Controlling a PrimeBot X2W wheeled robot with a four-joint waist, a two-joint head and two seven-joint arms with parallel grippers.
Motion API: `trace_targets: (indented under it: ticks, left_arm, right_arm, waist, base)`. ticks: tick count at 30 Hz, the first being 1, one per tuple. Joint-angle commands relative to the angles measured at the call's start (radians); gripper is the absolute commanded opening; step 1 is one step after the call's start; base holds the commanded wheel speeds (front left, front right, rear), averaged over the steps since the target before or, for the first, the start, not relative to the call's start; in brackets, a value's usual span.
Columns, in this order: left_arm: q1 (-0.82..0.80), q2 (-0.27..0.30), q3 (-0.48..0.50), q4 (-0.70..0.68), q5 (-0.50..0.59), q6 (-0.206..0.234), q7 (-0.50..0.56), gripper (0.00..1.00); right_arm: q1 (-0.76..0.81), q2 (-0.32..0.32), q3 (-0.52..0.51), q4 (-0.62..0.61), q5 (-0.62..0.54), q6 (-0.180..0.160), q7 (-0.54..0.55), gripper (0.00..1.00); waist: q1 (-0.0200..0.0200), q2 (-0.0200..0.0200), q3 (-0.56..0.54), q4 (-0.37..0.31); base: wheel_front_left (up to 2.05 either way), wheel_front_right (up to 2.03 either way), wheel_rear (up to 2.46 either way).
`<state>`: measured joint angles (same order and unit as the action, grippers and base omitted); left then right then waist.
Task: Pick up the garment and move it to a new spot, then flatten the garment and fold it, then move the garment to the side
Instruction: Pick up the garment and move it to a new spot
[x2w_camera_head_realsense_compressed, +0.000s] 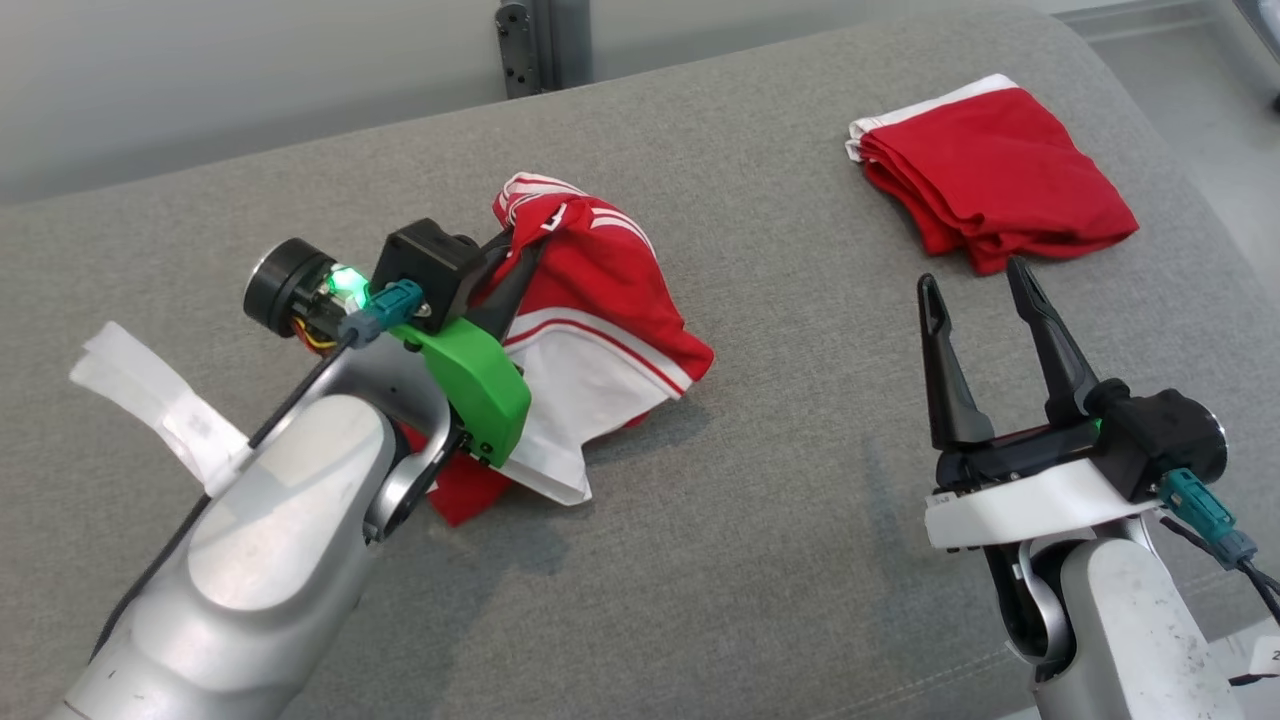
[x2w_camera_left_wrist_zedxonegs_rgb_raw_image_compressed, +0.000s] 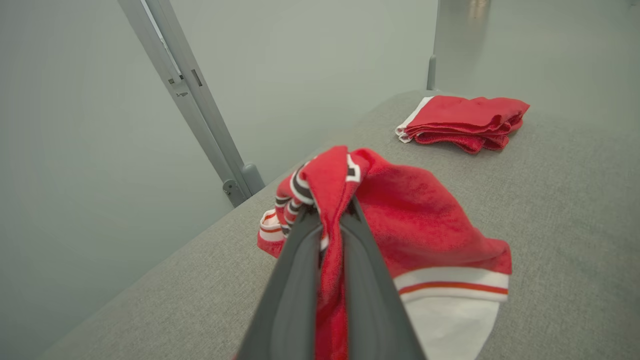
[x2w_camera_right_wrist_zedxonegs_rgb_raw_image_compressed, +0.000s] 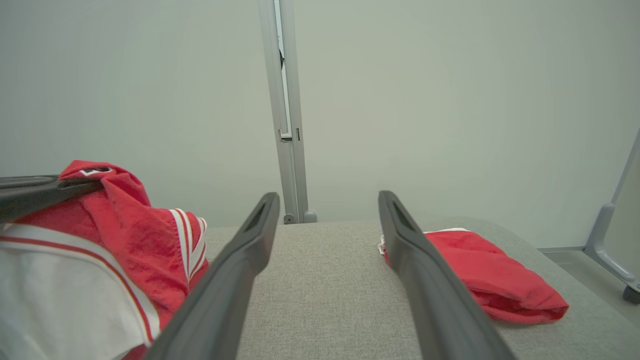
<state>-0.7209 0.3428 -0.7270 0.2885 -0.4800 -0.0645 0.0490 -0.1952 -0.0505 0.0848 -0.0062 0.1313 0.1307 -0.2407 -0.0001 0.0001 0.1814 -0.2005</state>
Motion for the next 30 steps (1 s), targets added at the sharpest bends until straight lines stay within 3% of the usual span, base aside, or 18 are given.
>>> trace_targets:
  ticks: [1, 5, 6, 8, 14, 21, 30]
  left_arm:
    - [0.008, -0.008, -0.008, 0.035, 0.021, 0.006, -0.017, 0.0]
    - [-0.011, -0.047, -0.035, 0.158, 0.048, 0.011, -0.079, 0.04]
    - [-0.015, -0.057, -0.035, 0.187, 0.047, 0.011, -0.095, 0.31]
    - [-0.021, -0.071, -0.037, 0.23, 0.048, 0.009, -0.119, 1.0]
    - [-0.018, -0.104, -0.027, 0.315, 0.029, 0.009, -0.196, 1.0]
    - [0.033, -0.112, -0.024, 0.308, 0.004, 0.006, -0.249, 1.0]
    - [0.209, -0.073, 0.038, 0.208, -0.062, 0.075, -0.291, 1.0]
  right_arm:
    - [-0.015, -0.001, 0.006, 0.007, 0.012, 0.0, -0.009, 1.0]
    - [-0.029, -0.001, 0.021, 0.031, 0.022, 0.0, -0.017, 1.0]
    - [-0.032, -0.001, 0.022, 0.038, 0.024, 0.0, -0.017, 1.0]
    - [-0.033, -0.001, 0.024, 0.05, 0.026, 0.0, -0.02, 1.0]
    - [-0.03, 0.0, 0.013, 0.085, 0.022, 0.0, -0.025, 1.0]
    - [-0.018, -0.001, 0.001, 0.112, 0.009, 0.0, -0.025, 1.0]
    - [0.024, -0.001, -0.001, 0.145, 0.003, 0.0, -0.025, 1.0]
  waist:
    - [0.0001, -0.0001, 0.074, -0.074]
    - [0.0001, -0.0001, 0.099, -0.105]
    - [0.0001, -0.0001, 0.101, -0.108]
    - [0.0001, -0.0001, 0.101, -0.111]
    - [0.0001, -0.0001, 0.065, -0.082]
    - [0.0001, -0.0001, -0.017, -0.016]
    - [0.0001, -0.0001, -0.132, 0.067]
  base:
    - [0.0, 0.0, 0.0]
    - [0.0, 0.0, 0.0]
    - [0.0, 0.0, 0.0]
    - [0.0, 0.0, 0.0]
    - [0.0, 0.0, 0.0]
    - [0.0, 0.0, 0.0]
    - [0.0, 0.0, 0.0]
